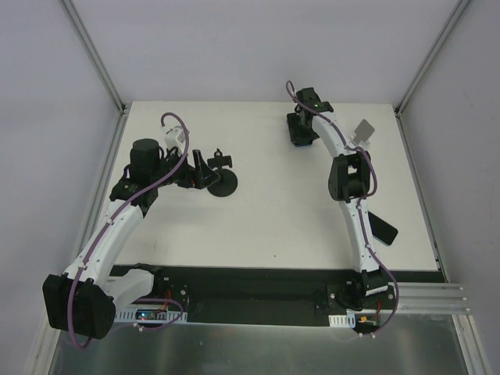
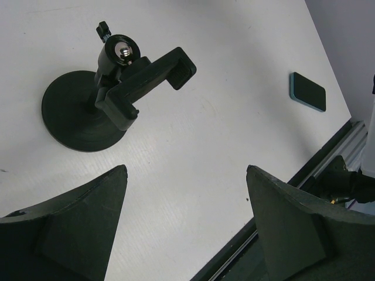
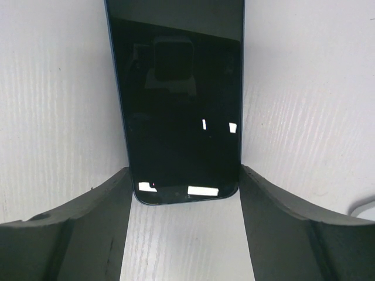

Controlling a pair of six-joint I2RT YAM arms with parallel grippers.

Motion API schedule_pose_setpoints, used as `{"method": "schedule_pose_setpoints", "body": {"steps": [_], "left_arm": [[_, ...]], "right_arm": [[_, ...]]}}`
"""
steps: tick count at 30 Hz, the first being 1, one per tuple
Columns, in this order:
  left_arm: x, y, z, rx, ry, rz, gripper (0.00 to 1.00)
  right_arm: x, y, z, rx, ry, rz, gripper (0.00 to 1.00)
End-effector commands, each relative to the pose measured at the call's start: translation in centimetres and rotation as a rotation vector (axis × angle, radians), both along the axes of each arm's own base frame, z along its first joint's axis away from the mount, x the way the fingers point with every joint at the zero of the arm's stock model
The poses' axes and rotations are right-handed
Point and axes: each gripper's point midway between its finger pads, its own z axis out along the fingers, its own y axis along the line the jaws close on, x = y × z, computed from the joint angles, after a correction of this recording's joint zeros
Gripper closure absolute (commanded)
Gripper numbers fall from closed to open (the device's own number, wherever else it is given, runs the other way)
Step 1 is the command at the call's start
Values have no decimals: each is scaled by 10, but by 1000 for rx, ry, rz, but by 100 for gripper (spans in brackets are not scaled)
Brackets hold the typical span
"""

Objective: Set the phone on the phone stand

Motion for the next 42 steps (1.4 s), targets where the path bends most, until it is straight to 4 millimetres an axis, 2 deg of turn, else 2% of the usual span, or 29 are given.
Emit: {"method": "schedule_pose_setpoints", "body": {"steps": [1, 2, 3, 5, 6, 8, 12, 13, 14, 15, 16, 17, 18, 19, 20, 21, 25, 26, 28, 32, 33, 34, 35, 36, 37, 38, 40, 41, 42], "left_arm": [[1, 1, 15, -17, -64, -2, 19], [1, 2, 16, -13, -70, 2, 19], [0, 3, 18, -11, -84, 7, 19], [-1, 6, 20, -1, -99, 18, 19], [-2, 7, 23, -1, -114, 22, 19], [-2, 9, 25, 7, -130, 32, 19], [-5, 13, 34, 16, -172, 52, 19], [-5, 14, 36, 17, -182, 53, 19], [-6, 14, 36, 18, -186, 53, 19], [-7, 15, 39, 19, -196, 57, 19], [-7, 15, 39, 22, -201, 59, 19], [-6, 16, 39, 24, -204, 63, 19], [-8, 16, 42, 21, -213, 61, 19], [-8, 17, 42, 26, -216, 65, 19], [-8, 17, 42, 27, -218, 65, 19], [-9, 17, 43, 28, -225, 64, 19], [-9, 18, 44, 30, -232, 64, 19], [-9, 18, 45, 31, -235, 64, 19], [-8, 18, 43, 32, -227, 63, 18], [-6, 17, 37, 34, -208, 60, 18], [-5, 17, 34, 38, -200, 59, 18], [-4, 16, 32, 41, -197, 56, 18], [-3, 16, 30, 41, -189, 55, 17], [-2, 15, 27, 41, -182, 49, 17], [-2, 14, 25, 43, -178, 45, 17], [-1, 13, 23, 40, -173, 39, 17], [0, 11, 19, 32, -155, 32, 16], [1, 10, 18, 30, -151, 28, 16], [2, 9, 16, 28, -141, 23, 16]], "right_arm": [[-14, 6, 40, -106, -57, 46, 63], [-22, 8, 31, -115, -40, 52, 64], [-24, 12, 50, -88, -72, 57, 68], [-32, 15, 54, -58, -83, 35, 70], [-46, 16, 56, -42, -65, 43, 71], [-57, 24, 60, -30, -70, 50, 71], [-98, 36, 60, -39, -2, 93, 70], [-119, 33, 43, -60, 57, 99, 70], [-132, 40, 38, -62, 73, 115, 70], [-142, 41, 46, -54, 58, 104, 68], [-173, 33, 20, -87, 129, 117, 63], [-179, 45, 20, -72, 93, 148, 57], [-189, 46, 31, -60, 58, 162, 43], [-195, 47, 31, -51, 40, 163, 36], [-205, 42, 19, -44, 40, 163, 30], [-206, 41, 30, -26, 9, 155, 22], [-187, 25, 44, 38, -45, 85, 8], [-176, 13, 46, 62, -56, 34, 6], [-160, 10, 50, 94, -70, 12, 1], [-119, -4, 49, 119, -87, -9, 3], [-114, -2, 34, 126, -46, 5, 4], [-95, 0, 51, 150, -83, 4, 3], [-90, -10, 48, 150, -59, -19, 3], [-87, 0, 37, 214, -18, 8, 3], [-73, 2, 48, 245, -47, 8, 4], [-65, -3, 49, 265, -52, -5, 3], [-54, 5, 41, 321, -29, 13, 3], [-39, 5, 56, 328, -65, 14, 3], [-34, 3, 46, 312, -51, 12, 3]]}}
